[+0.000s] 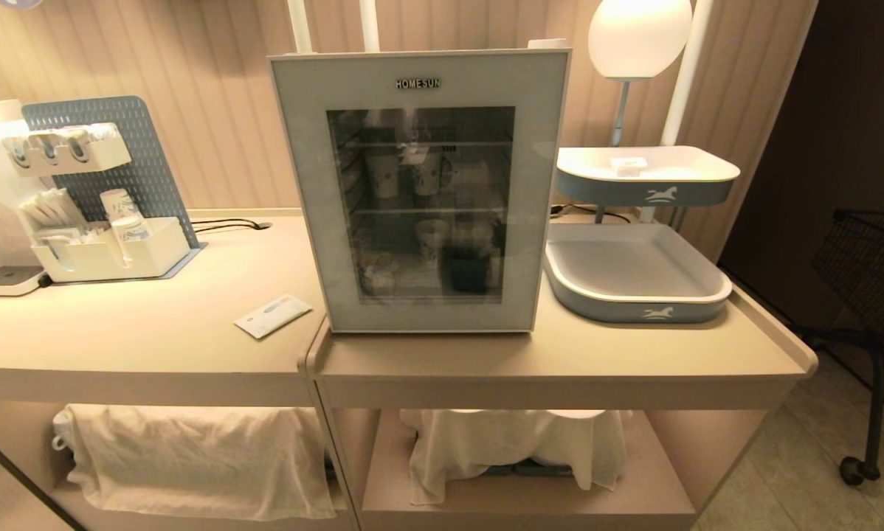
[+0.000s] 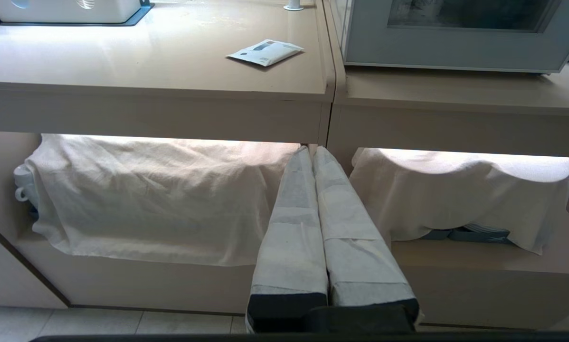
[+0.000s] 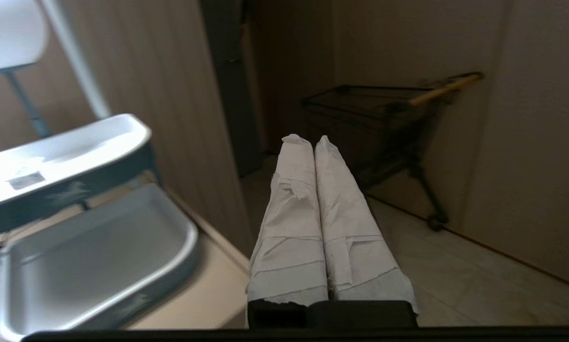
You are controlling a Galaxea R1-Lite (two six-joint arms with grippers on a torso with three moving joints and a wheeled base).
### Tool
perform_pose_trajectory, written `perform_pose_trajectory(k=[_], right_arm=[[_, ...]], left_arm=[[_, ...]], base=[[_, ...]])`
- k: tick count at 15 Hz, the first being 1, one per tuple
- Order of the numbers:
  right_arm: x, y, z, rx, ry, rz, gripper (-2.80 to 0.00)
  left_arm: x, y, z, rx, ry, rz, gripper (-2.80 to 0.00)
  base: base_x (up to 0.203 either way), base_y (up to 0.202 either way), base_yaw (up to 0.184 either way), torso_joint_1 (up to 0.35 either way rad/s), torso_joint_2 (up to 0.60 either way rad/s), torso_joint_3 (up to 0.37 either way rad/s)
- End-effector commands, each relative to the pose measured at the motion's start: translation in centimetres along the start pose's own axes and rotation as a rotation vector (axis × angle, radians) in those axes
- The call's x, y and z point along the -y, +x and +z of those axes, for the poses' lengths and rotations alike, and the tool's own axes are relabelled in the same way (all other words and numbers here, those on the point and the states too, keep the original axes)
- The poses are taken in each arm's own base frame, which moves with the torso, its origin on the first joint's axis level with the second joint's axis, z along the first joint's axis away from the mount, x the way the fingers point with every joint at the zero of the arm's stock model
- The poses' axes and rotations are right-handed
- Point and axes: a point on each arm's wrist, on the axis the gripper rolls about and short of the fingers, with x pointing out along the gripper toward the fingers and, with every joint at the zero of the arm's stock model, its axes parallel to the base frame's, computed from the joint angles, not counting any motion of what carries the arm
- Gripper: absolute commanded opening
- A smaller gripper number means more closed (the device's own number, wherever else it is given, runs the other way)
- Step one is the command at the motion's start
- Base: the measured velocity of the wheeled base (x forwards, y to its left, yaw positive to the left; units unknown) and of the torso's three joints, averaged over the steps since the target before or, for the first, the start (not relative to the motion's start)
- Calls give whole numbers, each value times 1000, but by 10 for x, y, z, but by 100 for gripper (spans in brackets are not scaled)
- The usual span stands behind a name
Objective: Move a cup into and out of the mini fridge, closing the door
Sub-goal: Open the freezer door
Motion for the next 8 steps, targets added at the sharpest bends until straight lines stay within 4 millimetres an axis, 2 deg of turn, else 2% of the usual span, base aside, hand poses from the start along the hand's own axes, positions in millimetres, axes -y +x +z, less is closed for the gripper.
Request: perform_pose_trajectory(k=[1,4,6,8], right_arm=[[74,-68,-32,106,88,-94,-280],[104,-109,-84,147,104,-47,-280],[109,-124,-113,205,149,197,-280],[99,-126,-144,161,223,516,-280]], left_arm=[[0,0,0,-2,-1,1,-280],[0,0,0,-2,-1,1,-280],[0,0,0,-2,-1,0,-280],[0,0,0,-2,-1,1,-280]], base=[[0,0,0,0,0,0],[0,0,0,0,0,0],[0,0,0,0,0,0],[0,0,0,0,0,0]])
